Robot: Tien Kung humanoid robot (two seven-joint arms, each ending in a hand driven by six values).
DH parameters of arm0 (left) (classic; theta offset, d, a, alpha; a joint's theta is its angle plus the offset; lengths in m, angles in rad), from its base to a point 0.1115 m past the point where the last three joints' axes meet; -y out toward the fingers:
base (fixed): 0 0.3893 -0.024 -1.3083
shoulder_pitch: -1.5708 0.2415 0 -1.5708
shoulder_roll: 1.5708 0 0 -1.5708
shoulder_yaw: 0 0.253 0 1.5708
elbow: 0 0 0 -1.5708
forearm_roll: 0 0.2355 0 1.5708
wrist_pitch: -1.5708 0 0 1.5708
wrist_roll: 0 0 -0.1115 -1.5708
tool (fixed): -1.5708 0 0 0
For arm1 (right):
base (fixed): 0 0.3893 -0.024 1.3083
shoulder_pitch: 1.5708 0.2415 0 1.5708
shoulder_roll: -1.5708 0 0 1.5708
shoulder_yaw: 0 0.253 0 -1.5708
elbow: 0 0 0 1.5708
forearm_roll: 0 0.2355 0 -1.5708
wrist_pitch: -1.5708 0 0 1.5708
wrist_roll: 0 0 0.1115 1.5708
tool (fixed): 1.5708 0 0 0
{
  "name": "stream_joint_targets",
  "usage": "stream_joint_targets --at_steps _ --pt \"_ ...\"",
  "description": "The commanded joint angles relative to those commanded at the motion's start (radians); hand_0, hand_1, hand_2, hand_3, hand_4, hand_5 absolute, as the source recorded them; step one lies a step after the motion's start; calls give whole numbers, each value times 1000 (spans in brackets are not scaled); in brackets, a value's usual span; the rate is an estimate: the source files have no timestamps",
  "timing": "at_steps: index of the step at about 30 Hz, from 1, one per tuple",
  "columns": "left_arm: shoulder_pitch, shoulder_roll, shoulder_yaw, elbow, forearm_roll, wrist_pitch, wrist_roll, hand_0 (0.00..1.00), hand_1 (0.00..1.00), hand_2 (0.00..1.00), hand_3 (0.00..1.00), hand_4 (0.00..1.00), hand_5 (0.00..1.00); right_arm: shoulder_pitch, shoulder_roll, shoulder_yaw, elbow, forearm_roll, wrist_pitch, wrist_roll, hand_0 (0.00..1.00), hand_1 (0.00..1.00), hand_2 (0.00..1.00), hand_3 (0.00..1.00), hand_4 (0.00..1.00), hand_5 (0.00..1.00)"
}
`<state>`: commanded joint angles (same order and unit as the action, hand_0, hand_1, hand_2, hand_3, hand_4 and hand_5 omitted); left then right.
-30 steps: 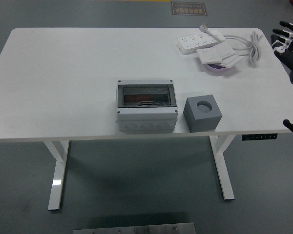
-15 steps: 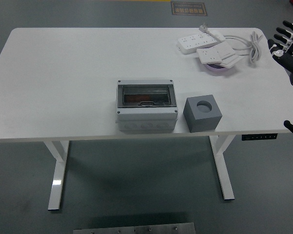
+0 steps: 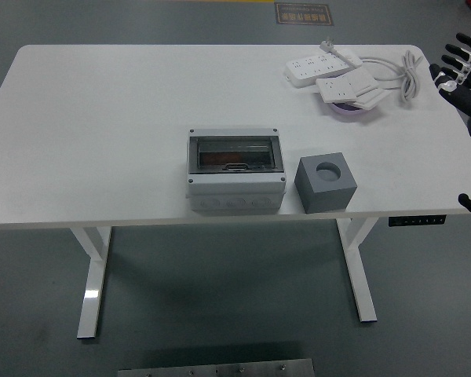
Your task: Fetch the battery,place it into the box,close the lid of the box
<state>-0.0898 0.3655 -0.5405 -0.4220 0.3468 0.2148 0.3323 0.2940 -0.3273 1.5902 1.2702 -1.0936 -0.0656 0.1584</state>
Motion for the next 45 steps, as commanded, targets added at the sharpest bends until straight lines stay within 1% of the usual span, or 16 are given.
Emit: stream_joint_targets --at_steps 3,4,10,37,45 --pt "-1 1 1 0 -1 0 -1 639 705 649 623 692 307 1 0 2 0 -1 0 0 806 803 795 821 767 77" --pt "-1 1 1 0 -2 0 -1 639 705 649 623 692 307 1 0 3 0 -1 0 0 806 803 793 816 779 103" --pt "-1 1 2 0 -3 0 -2 639 705 649 623 692 307 0 -2 5 1 -1 1 -1 807 799 785 811 781 112" --pt "-5 3 -2 0 4 -1 1 638 705 649 625 694 309 -1 -3 9 12 -7 -2 -7 824 802 781 802 775 123" --pt "-8 8 -3 -1 8 0 2 640 705 649 625 694 309 4 -4 6 15 -10 -3 -8 824 800 778 797 774 129"
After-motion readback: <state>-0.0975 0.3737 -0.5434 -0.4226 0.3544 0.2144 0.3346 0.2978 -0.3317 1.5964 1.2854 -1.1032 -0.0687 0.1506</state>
